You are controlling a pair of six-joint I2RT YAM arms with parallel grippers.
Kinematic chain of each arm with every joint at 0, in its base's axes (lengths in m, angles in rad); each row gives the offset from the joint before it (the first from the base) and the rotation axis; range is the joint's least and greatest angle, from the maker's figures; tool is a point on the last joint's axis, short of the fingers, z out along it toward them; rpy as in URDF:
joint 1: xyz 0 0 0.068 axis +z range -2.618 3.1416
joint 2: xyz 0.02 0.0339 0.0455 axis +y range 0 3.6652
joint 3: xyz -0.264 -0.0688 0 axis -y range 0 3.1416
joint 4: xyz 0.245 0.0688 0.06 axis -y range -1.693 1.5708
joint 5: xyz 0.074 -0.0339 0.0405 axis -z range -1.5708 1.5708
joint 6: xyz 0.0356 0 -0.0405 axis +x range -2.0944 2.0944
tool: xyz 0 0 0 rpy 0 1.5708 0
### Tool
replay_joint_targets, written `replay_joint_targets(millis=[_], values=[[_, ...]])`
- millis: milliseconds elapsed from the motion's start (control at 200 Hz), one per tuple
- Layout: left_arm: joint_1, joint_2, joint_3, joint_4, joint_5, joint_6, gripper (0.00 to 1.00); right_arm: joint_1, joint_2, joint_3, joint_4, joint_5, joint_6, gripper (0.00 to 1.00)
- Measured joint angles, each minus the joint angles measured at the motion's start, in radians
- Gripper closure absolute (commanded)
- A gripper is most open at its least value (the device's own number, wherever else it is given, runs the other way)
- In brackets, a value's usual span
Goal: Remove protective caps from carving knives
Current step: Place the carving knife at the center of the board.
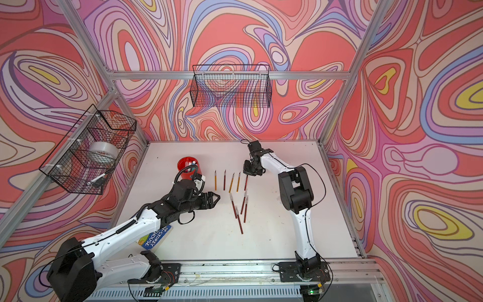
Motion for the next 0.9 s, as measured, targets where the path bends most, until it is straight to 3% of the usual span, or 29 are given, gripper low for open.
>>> replay_joint_targets(millis=[260, 896], values=[[0.0, 0.016, 0.0, 0.003, 0.01, -0.001, 0.27, 0.0, 0.015, -0.021, 0.005, -0.017, 0.002, 0.82], [0.006, 0.016, 0.0, 0.004, 0.011, 0.0, 0.27, 0.0, 0.03, -0.026, 0.033, -0.036, 0.004, 0.76]])
